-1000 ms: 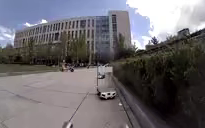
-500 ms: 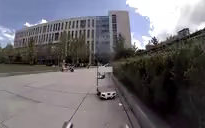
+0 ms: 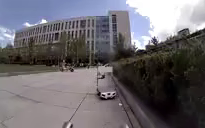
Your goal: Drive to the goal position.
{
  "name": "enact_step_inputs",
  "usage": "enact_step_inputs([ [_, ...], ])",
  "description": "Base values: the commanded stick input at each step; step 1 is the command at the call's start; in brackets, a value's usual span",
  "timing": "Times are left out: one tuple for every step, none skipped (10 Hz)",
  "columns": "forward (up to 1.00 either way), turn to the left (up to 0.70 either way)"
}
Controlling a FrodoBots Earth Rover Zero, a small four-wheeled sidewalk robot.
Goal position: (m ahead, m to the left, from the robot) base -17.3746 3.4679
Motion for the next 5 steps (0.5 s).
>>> enact_step_inputs([
  [0.05,0.01],
  [0.05,0.01],
  [0.05,0.01],
  [0.05,0.01],
  [0.05,0.01],
])
